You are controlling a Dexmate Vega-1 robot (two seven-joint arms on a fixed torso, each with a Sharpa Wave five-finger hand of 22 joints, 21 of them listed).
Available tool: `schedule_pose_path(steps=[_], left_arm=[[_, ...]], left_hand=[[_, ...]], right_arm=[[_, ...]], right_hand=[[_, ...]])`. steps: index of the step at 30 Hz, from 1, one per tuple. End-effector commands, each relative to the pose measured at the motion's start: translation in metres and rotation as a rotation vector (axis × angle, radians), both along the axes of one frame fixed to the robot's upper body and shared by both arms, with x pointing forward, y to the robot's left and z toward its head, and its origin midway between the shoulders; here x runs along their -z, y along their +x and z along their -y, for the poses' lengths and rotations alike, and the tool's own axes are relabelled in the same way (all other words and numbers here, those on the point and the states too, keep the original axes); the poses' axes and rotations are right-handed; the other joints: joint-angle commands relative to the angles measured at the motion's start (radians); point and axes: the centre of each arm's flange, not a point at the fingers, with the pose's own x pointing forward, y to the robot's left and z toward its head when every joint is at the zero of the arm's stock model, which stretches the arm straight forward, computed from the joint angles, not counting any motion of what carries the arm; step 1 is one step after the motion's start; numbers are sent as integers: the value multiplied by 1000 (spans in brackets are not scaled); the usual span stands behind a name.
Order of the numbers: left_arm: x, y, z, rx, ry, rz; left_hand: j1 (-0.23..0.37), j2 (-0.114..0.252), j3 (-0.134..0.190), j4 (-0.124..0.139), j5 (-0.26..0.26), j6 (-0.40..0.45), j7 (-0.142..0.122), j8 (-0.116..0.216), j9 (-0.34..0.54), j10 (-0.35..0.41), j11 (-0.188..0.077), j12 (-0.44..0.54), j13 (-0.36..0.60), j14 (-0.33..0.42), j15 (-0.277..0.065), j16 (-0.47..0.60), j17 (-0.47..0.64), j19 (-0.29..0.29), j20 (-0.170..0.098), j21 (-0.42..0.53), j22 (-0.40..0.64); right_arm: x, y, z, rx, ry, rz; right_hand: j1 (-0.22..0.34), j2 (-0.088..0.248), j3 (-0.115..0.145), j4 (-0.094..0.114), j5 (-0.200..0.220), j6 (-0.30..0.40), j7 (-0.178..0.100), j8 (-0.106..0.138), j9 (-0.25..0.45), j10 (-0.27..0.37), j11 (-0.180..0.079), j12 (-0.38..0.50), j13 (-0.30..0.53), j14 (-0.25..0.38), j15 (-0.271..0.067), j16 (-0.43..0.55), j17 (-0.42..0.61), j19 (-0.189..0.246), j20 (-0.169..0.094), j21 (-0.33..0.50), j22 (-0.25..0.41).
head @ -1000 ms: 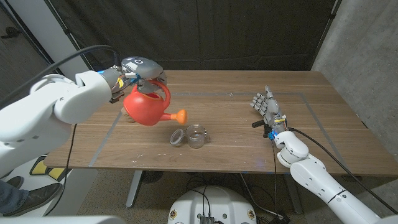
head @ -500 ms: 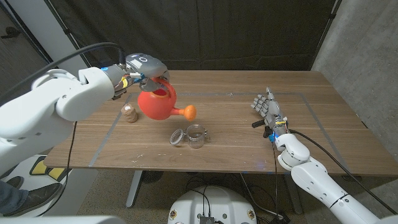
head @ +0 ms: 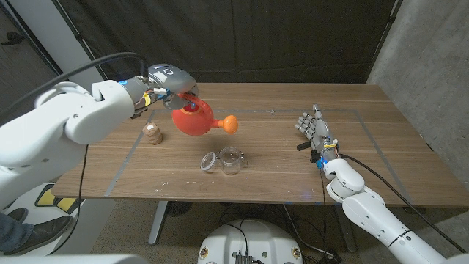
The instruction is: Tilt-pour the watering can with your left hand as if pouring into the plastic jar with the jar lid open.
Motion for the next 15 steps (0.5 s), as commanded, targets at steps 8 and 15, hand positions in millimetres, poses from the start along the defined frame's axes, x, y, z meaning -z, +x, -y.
schedule_pose_path(steps=[8, 15], left_arm=[[5, 0, 17, -88, 190, 104], [7, 6, 20, -103, 238, 132]], left_hand=[[11, 30, 37, -5, 4, 14, -3, 12, 12, 1, -8, 53, 195, -5, 1, 4, 17, -10, -5, 12, 6], [7, 28, 41, -4, 4, 16, -3, 15, 16, 3, -11, 61, 208, -4, -1, 5, 23, -11, -7, 17, 6]], right_arm=[[8, 3, -5, -14, 6, -17], [12, 1, -5, -10, 9, -26]], right_hand=[[-3, 6, -3, -1, 0, 10, -5, 1, 2, 10, -3, -3, 3, 9, 1, 1, 2, 10, 1, -8, 1], [-5, 7, -4, 0, 0, 10, -5, 1, 2, 11, -2, -3, 3, 10, 2, 1, 3, 11, 1, -9, 1]])
